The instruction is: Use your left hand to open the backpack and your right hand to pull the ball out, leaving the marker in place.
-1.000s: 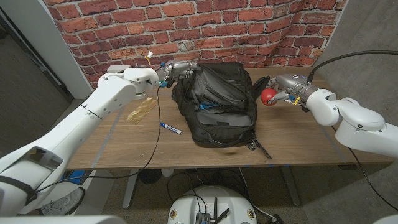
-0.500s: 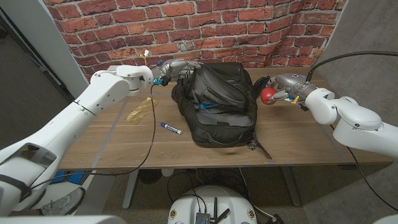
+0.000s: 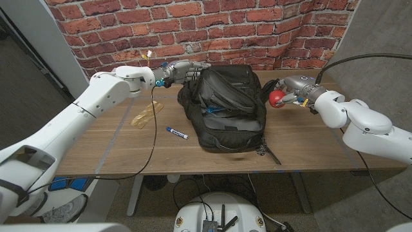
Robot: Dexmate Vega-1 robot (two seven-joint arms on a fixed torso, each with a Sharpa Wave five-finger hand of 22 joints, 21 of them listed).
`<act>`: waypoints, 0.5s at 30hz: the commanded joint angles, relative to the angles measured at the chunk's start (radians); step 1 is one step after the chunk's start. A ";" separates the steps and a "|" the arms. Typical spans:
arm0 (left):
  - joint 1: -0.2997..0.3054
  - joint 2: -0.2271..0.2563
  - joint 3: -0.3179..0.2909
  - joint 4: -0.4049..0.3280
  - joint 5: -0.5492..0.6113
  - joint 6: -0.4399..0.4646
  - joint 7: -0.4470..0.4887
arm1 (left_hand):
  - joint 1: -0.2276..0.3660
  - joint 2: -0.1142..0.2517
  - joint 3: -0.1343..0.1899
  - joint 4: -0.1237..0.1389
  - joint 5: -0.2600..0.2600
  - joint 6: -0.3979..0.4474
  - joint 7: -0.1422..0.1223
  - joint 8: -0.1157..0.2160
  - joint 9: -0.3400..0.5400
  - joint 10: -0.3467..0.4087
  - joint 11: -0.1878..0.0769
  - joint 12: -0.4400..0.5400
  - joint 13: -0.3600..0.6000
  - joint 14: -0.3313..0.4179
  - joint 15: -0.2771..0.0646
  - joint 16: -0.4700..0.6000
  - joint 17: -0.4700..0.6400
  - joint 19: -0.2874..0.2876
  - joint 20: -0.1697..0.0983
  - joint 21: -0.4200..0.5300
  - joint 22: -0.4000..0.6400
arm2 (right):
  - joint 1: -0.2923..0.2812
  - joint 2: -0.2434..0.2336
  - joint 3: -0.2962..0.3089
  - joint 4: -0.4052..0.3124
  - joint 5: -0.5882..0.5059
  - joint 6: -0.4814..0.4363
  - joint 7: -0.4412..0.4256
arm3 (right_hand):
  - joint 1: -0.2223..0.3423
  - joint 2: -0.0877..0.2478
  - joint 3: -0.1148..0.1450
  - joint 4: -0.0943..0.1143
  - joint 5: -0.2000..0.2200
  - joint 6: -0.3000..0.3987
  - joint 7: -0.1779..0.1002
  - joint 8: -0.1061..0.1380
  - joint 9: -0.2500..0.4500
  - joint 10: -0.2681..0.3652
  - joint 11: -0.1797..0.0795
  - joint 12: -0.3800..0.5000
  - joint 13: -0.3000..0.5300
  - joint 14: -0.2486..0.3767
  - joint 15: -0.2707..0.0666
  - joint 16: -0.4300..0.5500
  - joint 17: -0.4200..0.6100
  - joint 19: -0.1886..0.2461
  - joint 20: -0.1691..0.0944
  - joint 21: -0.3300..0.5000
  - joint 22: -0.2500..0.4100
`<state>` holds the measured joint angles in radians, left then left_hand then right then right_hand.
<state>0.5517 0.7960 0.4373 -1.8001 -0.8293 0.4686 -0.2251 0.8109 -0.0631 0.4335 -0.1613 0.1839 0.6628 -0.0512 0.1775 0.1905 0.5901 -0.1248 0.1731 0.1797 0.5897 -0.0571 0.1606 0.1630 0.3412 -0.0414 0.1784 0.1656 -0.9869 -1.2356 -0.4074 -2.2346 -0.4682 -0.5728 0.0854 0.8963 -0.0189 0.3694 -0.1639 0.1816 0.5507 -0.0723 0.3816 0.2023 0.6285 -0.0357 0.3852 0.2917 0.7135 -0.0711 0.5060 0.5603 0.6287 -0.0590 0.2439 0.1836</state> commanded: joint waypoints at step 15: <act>0.060 -0.039 -0.024 0.048 0.012 -0.185 -0.021 | -0.098 -0.008 -0.076 0.022 -0.007 -0.127 -0.018 -0.004 -0.009 -0.201 0.019 0.001 -0.004 -0.217 -0.010 0.006 0.002 -0.119 -0.058 -0.006 0.000 | 0.012 0.012 -0.001 0.048 -0.010 0.025 0.010 | 0.059 0.067 0.002 0.001 0.005 0.051 -0.039 0.004 0.005 0.165 -0.157 0.078 0.229 0.008 -0.156 -0.011 0.008 0.009 -0.085 0.007 0.005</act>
<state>0.5804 0.7829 0.4271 -1.7705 -0.8326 0.3724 -0.2640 0.7266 -0.0709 0.3679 -0.1419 0.1768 0.5503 -0.0646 0.1761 0.1812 0.4051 -0.1055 0.1731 0.1737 0.3886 -0.0444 0.1606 0.1631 0.2363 -0.0403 0.1742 0.1628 -0.9813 -1.2258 -0.4075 -2.2126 -0.4763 -0.5624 0.0925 0.8962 -0.0189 0.3691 -0.1641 0.1816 0.5522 -0.0727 0.3804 0.2023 0.6283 -0.0359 0.3852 0.2917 0.7134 -0.0711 0.4990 0.5643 0.6287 -0.0590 0.2439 0.1836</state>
